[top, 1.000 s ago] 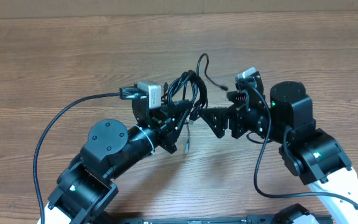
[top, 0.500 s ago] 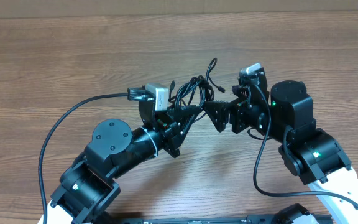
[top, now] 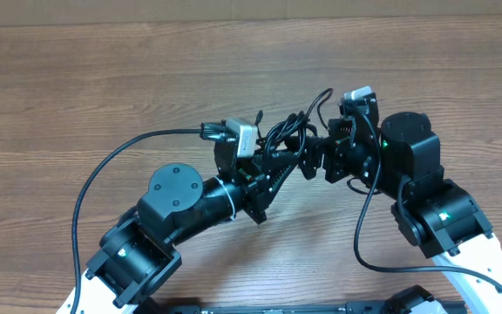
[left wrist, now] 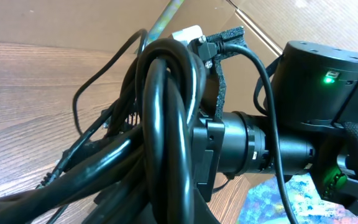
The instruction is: Untangle cables
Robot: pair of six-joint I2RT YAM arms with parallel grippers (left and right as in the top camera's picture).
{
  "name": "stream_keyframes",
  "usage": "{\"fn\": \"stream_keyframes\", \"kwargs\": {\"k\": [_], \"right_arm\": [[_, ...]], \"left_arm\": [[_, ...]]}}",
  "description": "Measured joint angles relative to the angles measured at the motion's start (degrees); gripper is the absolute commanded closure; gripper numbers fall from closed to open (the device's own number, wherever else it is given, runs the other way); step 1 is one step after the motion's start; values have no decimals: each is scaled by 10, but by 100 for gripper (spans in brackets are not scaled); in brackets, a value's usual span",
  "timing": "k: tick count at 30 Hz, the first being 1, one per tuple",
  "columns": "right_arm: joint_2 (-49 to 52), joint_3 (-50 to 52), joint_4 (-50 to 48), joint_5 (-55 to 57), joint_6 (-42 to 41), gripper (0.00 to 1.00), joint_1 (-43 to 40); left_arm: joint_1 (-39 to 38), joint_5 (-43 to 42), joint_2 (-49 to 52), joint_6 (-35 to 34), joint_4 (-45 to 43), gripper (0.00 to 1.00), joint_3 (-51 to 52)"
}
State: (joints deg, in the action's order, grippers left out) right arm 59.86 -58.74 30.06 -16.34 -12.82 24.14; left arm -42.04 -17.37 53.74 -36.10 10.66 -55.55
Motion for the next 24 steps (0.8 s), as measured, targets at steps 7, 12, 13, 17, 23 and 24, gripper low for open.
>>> {"fn": "stream_keyframes", "kwargs": {"k": [7,12,13,17,23,24], "right_arm": [[1,0,-17,3,-10,0,0],[2,0,-36,-2,-30,0,-2],[3,0,-36,-2,-31,0,-3],[3,0,-38,-10,-37,0,-5],[7,2,-74,-51,-43,0,-11],[7,2,-77,-54,-43,0,-11]], "left_arm": [[-5,3,4,0,-1,96,0],[-13,7,14,0,-5,96,-1],[-13,7,15,0,-7,96,-2],[-14,7,17,0,-9,96,-3],[-14,7,16,0,-10,96,-8],[-14,7,15,0,-10,96,-9]]}}
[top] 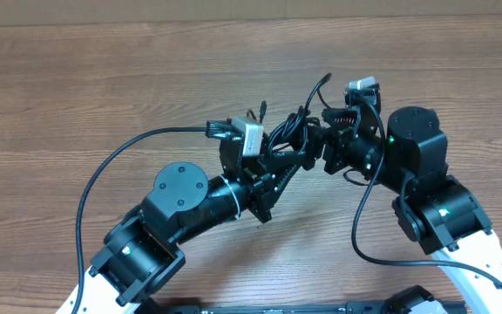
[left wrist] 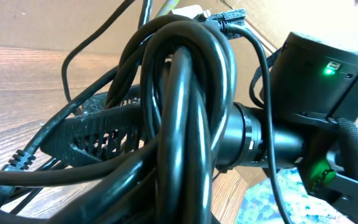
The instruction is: Untangle cables
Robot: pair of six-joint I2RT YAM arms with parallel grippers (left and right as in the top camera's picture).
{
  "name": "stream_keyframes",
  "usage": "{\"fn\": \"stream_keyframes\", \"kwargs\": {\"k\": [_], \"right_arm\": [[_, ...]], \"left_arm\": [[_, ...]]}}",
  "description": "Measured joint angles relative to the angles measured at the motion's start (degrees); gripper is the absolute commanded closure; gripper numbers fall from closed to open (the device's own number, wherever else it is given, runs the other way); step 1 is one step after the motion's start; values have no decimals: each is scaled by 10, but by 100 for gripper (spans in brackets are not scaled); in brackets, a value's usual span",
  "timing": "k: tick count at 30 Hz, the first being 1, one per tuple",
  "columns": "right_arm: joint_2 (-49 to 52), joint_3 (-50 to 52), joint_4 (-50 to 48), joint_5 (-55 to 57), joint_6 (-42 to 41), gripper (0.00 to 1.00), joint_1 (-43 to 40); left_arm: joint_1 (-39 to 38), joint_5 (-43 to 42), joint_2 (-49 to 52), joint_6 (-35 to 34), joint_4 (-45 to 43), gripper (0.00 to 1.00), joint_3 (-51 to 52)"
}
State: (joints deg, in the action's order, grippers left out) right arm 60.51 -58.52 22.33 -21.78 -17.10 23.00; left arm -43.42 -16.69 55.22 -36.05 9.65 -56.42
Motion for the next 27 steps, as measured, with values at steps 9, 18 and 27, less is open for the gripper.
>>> {"fn": "stream_keyframes", "kwargs": {"k": [9,18,27], "right_arm": [[2,1,-30,-40,2,0,-1],[-1,1,67,-9,-9,0,7],[-1,1,153,-23,-11,12,11]], "left_arm": [[-1,-7,-5,1,23,96,-6],[0,-47,5,-28,-32,96,-2],[76,-55,4,-137,-22,96,2]]}}
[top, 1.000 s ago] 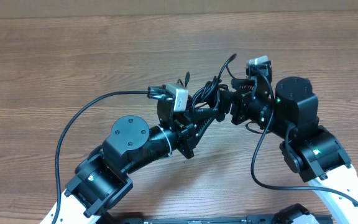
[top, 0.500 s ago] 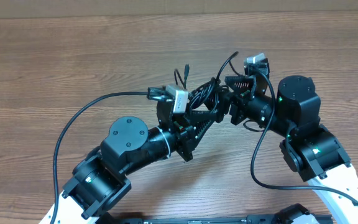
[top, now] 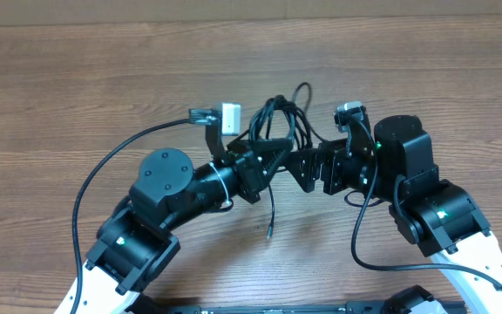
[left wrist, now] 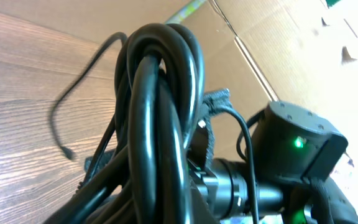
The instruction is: Untangle cables
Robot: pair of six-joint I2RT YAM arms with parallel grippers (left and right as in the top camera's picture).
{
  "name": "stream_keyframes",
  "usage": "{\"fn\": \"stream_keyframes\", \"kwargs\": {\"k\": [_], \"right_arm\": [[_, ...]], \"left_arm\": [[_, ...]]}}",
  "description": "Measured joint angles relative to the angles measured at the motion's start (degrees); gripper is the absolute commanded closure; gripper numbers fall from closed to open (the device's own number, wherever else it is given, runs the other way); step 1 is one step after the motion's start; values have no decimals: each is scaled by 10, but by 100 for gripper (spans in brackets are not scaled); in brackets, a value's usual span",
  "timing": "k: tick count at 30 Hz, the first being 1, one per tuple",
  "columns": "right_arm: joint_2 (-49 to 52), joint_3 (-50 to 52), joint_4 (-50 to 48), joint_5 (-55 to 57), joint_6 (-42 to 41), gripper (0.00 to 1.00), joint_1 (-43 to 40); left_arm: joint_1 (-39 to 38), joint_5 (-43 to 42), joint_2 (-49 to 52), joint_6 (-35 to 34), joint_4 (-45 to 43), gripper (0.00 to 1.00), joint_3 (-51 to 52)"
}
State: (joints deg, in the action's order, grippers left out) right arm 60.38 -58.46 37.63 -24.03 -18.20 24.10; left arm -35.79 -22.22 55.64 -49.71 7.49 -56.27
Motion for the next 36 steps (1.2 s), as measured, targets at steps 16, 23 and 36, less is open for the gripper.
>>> {"fn": "stream_keyframes", "kwargs": {"k": [16,23,36], "right_arm": [[-12,0,-23,-68,9,0,0],[-12,0,-25,-49,13,0,0],[-12,0,-14,3,14,0,0]], "left_arm": [[18,-1,-1,-54,-2,96,1],[18,-18,-1,-61,2,96,1],[47,-51,-1,-86,4,96,1]]}}
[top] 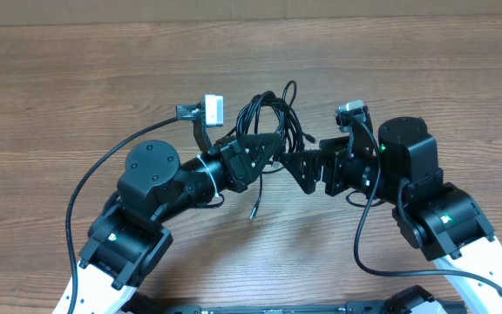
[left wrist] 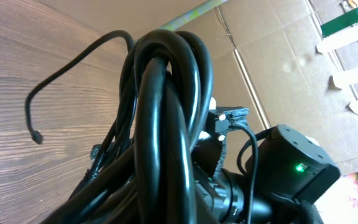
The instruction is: Untangle cables
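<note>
A tangled bundle of black cables (top: 273, 113) hangs above the wooden table between the two arms. My left gripper (top: 273, 144) reaches in from the left and is shut on the bundle. In the left wrist view the thick loops (left wrist: 166, 124) fill the frame and hide the jaws. One thin loose end (top: 253, 212) dangles below the bundle, and another curls out to the side (left wrist: 37, 138). My right gripper (top: 291, 164) points left, its tip just right of the bundle. It shows edge-on, so its opening is hidden.
The wooden table (top: 77, 78) stretches all round. A cardboard wall (left wrist: 260, 50) stands behind it. The left wrist camera's lead (top: 103, 170) loops out to the left. The right arm's own lead (top: 360, 235) hangs by its wrist (left wrist: 284, 168).
My left gripper and the bundle have moved a little left and the arm has turned. The dangling end now hangs further left. The right gripper has hardly moved.
At first both grippers met close together at the bundle in the middle. They were a little higher and still together at the following moment. Then the left gripper had the bundle further left, with a thin end hanging free and the right gripper standing apart. Now the gap is slightly wider.
</note>
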Robot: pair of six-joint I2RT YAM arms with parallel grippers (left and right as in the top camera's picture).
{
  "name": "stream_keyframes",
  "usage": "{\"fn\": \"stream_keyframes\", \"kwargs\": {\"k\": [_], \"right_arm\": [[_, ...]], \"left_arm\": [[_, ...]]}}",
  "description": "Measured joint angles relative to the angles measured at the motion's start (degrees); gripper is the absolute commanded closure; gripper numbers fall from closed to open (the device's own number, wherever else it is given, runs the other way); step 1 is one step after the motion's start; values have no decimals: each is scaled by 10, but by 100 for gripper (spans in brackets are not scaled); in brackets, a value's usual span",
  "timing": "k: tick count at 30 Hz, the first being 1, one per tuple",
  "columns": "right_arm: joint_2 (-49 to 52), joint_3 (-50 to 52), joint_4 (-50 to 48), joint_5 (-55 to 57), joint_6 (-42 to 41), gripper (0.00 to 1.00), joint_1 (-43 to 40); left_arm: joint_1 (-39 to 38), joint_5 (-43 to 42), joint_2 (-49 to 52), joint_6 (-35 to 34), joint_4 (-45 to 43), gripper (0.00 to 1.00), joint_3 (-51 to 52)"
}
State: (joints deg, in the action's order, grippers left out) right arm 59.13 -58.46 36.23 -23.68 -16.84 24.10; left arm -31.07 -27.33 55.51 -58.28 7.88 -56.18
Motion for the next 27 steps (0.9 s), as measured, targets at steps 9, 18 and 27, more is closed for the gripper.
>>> {"fn": "stream_keyframes", "kwargs": {"k": [9,18,27], "right_arm": [[0,0,4,1,0,0,0],[0,0,9,1,0,0,0],[7,0,-10,1,0,0,0]], "left_arm": [[0,-8,0,-16,-19,96,0],[0,-3,0,-42,-32,96,0],[0,-14,1,-74,-32,96,0]]}}
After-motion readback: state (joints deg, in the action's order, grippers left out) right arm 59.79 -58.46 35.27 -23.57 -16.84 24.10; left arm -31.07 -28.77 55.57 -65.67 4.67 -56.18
